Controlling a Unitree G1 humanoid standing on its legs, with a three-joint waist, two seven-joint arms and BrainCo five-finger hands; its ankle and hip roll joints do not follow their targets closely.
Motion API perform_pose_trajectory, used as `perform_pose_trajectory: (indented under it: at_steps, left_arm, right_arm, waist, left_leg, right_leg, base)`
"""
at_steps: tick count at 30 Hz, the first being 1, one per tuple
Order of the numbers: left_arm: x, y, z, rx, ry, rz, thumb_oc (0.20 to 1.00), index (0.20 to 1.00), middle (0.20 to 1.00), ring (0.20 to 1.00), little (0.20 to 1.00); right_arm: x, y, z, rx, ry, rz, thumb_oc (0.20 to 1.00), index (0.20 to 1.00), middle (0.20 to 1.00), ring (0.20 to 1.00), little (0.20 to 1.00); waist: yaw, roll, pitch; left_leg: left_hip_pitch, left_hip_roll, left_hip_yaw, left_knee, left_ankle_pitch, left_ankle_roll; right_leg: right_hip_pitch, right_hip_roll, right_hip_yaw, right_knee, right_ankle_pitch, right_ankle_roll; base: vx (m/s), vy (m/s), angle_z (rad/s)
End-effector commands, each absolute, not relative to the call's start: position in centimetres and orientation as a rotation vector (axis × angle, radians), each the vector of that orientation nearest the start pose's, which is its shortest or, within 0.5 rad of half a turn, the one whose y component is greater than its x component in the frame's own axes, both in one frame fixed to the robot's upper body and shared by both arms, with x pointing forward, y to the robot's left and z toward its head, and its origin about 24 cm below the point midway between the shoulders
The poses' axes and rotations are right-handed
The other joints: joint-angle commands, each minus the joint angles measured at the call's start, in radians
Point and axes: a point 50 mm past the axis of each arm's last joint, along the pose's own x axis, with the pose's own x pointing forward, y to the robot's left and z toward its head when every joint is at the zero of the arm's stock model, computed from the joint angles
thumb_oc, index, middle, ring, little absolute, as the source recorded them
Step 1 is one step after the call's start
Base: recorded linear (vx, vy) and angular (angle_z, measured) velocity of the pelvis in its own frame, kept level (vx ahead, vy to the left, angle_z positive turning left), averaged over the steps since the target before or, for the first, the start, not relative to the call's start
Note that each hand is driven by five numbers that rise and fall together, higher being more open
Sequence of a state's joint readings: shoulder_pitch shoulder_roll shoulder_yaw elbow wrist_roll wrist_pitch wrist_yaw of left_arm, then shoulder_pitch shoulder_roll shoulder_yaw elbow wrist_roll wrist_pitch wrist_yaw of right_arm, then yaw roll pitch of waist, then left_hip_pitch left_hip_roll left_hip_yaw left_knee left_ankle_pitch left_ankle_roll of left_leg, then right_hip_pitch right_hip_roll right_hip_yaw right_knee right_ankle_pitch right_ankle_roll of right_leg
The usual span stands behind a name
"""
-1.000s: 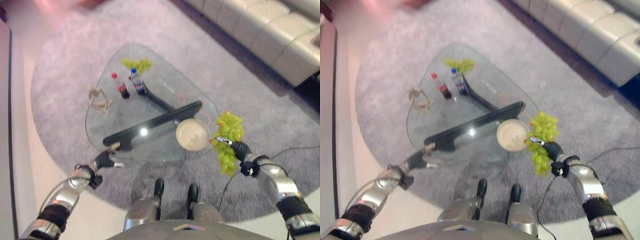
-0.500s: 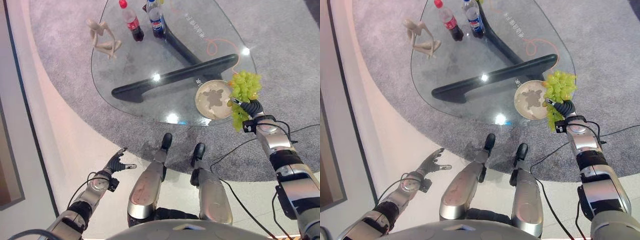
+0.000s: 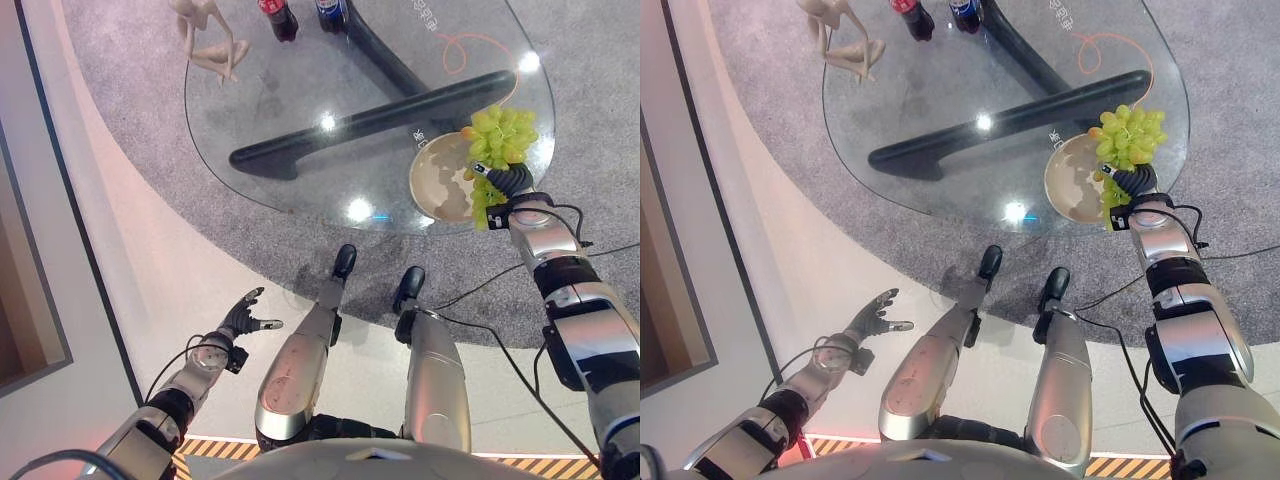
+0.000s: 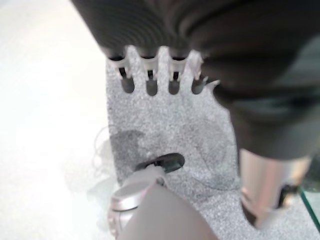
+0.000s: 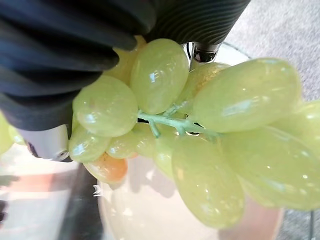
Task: Pick up fruits into the plate
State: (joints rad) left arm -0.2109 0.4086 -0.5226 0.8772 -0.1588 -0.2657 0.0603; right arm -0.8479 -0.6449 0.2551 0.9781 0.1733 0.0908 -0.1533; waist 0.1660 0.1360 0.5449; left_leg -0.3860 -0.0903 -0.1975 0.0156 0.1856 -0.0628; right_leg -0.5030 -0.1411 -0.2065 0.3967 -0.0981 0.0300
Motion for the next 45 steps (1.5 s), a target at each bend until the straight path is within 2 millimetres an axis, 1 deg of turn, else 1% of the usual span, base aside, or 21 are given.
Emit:
perform_pose_trajectory:
  at_steps: [1, 3, 4, 5, 9, 21, 26, 31, 33, 35, 36, 39, 41, 42, 43, 44, 45]
  left_arm:
    - [23.6, 18.7, -7.5, 0.442, 0.439, -0.250, 1.000, 1.000, 1.000, 1.000, 1.000]
    - [23.6, 18.6, -7.5, 0.441, 0.436, -0.250, 1.000, 1.000, 1.000, 1.000, 1.000]
    - [23.7, 18.4, -7.4, 0.440, 0.428, -0.250, 1.000, 1.000, 1.000, 1.000, 1.000]
    - [23.7, 18.4, -7.3, 0.440, 0.427, -0.250, 1.000, 1.000, 1.000, 1.000, 1.000]
    - [24.0, 18.2, -7.1, 0.437, 0.420, -0.251, 1.000, 1.000, 1.000, 1.000, 1.000]
    - [24.4, 18.1, -6.8, 0.436, 0.407, -0.254, 1.000, 1.000, 1.000, 1.000, 1.000]
    - [24.4, 18.4, -6.9, 0.441, 0.422, -0.243, 1.000, 1.000, 1.000, 1.000, 1.000]
    - [24.2, 19.2, -7.4, 0.430, 0.466, -0.209, 1.000, 1.000, 1.000, 1.000, 1.000]
    - [23.9, 19.9, -8.0, 0.397, 0.520, -0.183, 1.000, 1.000, 1.000, 1.000, 1.000]
    - [23.7, 20.2, -8.3, 0.369, 0.550, -0.170, 1.000, 1.000, 1.000, 1.000, 1.000]
    - [23.3, 20.4, -8.7, 0.338, 0.576, -0.151, 1.000, 1.000, 1.000, 1.000, 1.000]
    - [22.5, 20.9, -9.4, 0.278, 0.627, -0.122, 1.000, 1.000, 1.000, 1.000, 1.000]
    - [21.6, 21.3, -10.1, 0.241, 0.669, -0.096, 1.000, 1.000, 1.000, 1.000, 1.000]
    - [21.4, 21.4, -10.3, 0.236, 0.677, -0.092, 1.000, 1.000, 1.000, 1.000, 1.000]
    - [20.7, 21.5, -10.8, 0.208, 0.712, -0.081, 1.000, 1.000, 1.000, 1.000, 1.000]
    - [20.2, 21.6, -11.1, 0.196, 0.732, -0.077, 1.000, 1.000, 1.000, 1.000, 1.000]
    - [20.1, 21.6, -11.1, 0.192, 0.734, -0.078, 1.000, 1.000, 1.000, 1.000, 1.000]
  right_arm:
    - [37.8, -30.5, 16.0, -0.659, 0.115, -0.388, 0.200, 0.200, 0.200, 0.200, 0.200]
    - [37.9, -30.4, 15.8, -0.668, 0.134, -0.393, 0.200, 0.200, 0.200, 0.200, 0.200]
    - [37.9, -30.4, 15.7, -0.671, 0.145, -0.395, 0.953, 0.953, 0.953, 0.953, 0.953]
    - [38.0, -30.4, 15.8, -0.675, 0.146, -0.393, 1.000, 1.000, 1.000, 1.000, 1.000]
    - [38.3, -29.7, 15.7, -0.696, 0.156, -0.378, 1.000, 1.000, 1.000, 1.000, 1.000]
    - [38.4, -28.9, 14.8, -0.674, 0.156, -0.339, 1.000, 1.000, 1.000, 1.000, 1.000]
    - [38.3, -28.1, 14.6, -0.639, 0.121, -0.317, 1.000, 1.000, 1.000, 1.000, 1.000]
    - [37.7, -27.2, 13.4, -0.592, 0.080, -0.311, 1.000, 1.000, 1.000, 1.000, 1.000]
    - [36.8, -26.7, 11.7, -0.516, 0.079, -0.301, 1.000, 1.000, 1.000, 1.000, 1.000]
    - [36.3, -26.5, 10.6, -0.472, 0.087, -0.298, 1.000, 1.000, 1.000, 1.000, 1.000]
    - [35.7, -26.4, 9.5, -0.433, 0.101, -0.295, 1.000, 1.000, 1.000, 1.000, 1.000]
    - [33.9, -26.3, 6.5, -0.378, 0.138, -0.282, 1.000, 1.000, 1.000, 1.000, 1.000]
    - [32.0, -26.5, 3.7, -0.324, 0.191, -0.261, 1.000, 1.000, 1.000, 1.000, 1.000]
    - [31.5, -26.6, 3.1, -0.312, 0.205, -0.257, 1.000, 1.000, 1.000, 1.000, 1.000]
    - [29.8, -27.1, 0.9, -0.246, 0.269, -0.251, 1.000, 1.000, 1.000, 1.000, 1.000]
    - [28.7, -27.3, -0.4, -0.208, 0.304, -0.248, 1.000, 1.000, 1.000, 1.000, 1.000]
    - [28.5, -27.4, -0.6, -0.192, 0.311, -0.251, 1.000, 1.000, 1.000, 1.000, 1.000]
  waist:
    - [0.004, 0.012, -0.025]
    - [0.007, 0.012, -0.025]
    - [0.008, 0.013, -0.025]
    - [0.009, 0.013, -0.025]
    - [0.014, 0.014, -0.025]
    - [0.011, 0.003, -0.025]
    - [0.001, -0.012, -0.025]
    - [-0.023, -0.034, -0.025]
    - [-0.044, -0.051, -0.025]
    - [-0.054, -0.058, -0.025]
    - [-0.063, -0.065, -0.026]
    - [-0.083, -0.081, -0.068]
    - [-0.094, -0.091, -0.106]
    - [-0.095, -0.093, -0.114]
    - [-0.101, -0.100, -0.145]
    - [-0.104, -0.103, -0.164]
    - [-0.104, -0.104, -0.167]
  left_leg:
    - [-0.058, -0.042, 0.081, 0.185, -0.209, 0.052]
    - [-0.064, -0.044, 0.084, 0.191, -0.213, 0.053]
    - [-0.071, -0.044, 0.084, 0.190, -0.212, 0.055]
    - [-0.074, -0.044, 0.084, 0.190, -0.212, 0.056]
    - [-0.089, -0.045, 0.091, 0.195, -0.212, 0.058]
    - [-0.081, -0.043, 0.099, 0.193, -0.216, 0.059]
    - [-0.055, -0.037, 0.105, 0.186, -0.222, 0.060]
    - [0.009, -0.027, 0.116, 0.175, -0.234, 0.059]
    - [0.067, -0.015, 0.125, 0.156, -0.235, 0.057]
    - [0.100, -0.009, 0.128, 0.146, -0.236, 0.054]
    - [0.130, -0.004, 0.130, 0.138, -0.238, 0.052]
    - [0.184, 0.009, 0.136, 0.106, -0.241, 0.048]
    - [0.221, 0.014, 0.142, 0.086, -0.243, 0.046]
    - [0.229, 0.016, 0.144, 0.083, -0.244, 0.046]
    - [0.256, 0.019, 0.150, 0.071, -0.248, 0.046]
    - [0.276, 0.020, 0.152, 0.061, -0.251, 0.047]
    - [0.280, 0.020, 0.152, 0.059, -0.251, 0.047]
  right_leg:
    - [-0.010, 0.019, -0.023, -0.084, 0.049, 0.034]
    - [-0.019, 0.018, -0.021, -0.075, 0.045, 0.036]
    - [-0.029, 0.018, -0.021, -0.074, 0.047, 0.037]
    - [-0.032, 0.018, -0.021, -0.074, 0.048, 0.038]
    - [-0.050, 0.018, -0.020, -0.070, 0.052, 0.041]
    - [-0.046, 0.020, -0.017, -0.076, 0.057, 0.045]
    - [-0.023, 0.024, -0.012, -0.084, 0.058, 0.046]
    - [0.036, 0.030, 0.000, -0.099, 0.054, 0.045]
    - [0.095, 0.035, 0.010, -0.122, 0.057, 0.044]
    - [0.129, 0.036, 0.015, -0.134, 0.057, 0.045]
    - [0.160, 0.037, 0.021, -0.145, 0.056, 0.045]
    - [0.221, 0.039, 0.030, -0.182, 0.056, 0.046]
    - [0.265, 0.041, 0.039, -0.209, 0.057, 0.047]
    - [0.274, 0.041, 0.040, -0.213, 0.056, 0.047]
    - [0.307, 0.042, 0.043, -0.230, 0.054, 0.048]
    - [0.330, 0.044, 0.046, -0.242, 0.053, 0.048]
    - [0.335, 0.045, 0.047, -0.245, 0.054, 0.048]
  base:
    - [-0.04, 0.018, 0.01]
    - [0.00, 0.000, 0.00]
    - [0.00, 0.000, 0.00]
    - [-0.03, 0.010, 0.00]
    - [0.00, 0.000, 0.00]
    - [0.00, 0.000, 0.00]
    - [0.00, 0.000, 0.00]
    - [0.00, 0.000, 0.00]
    - [0.00, 0.000, 0.00]
    - [0.01, -0.016, -0.02]
    - [0.04, -0.032, -0.02]
    - [0.06, -0.048, -0.06]
    - [0.08, -0.051, -0.15]
    - [0.11, -0.067, -0.15]
    - [0.12, -0.070, -0.12]
    - [0.10, -0.068, -0.09]
    - [0.12, -0.059, -0.05]
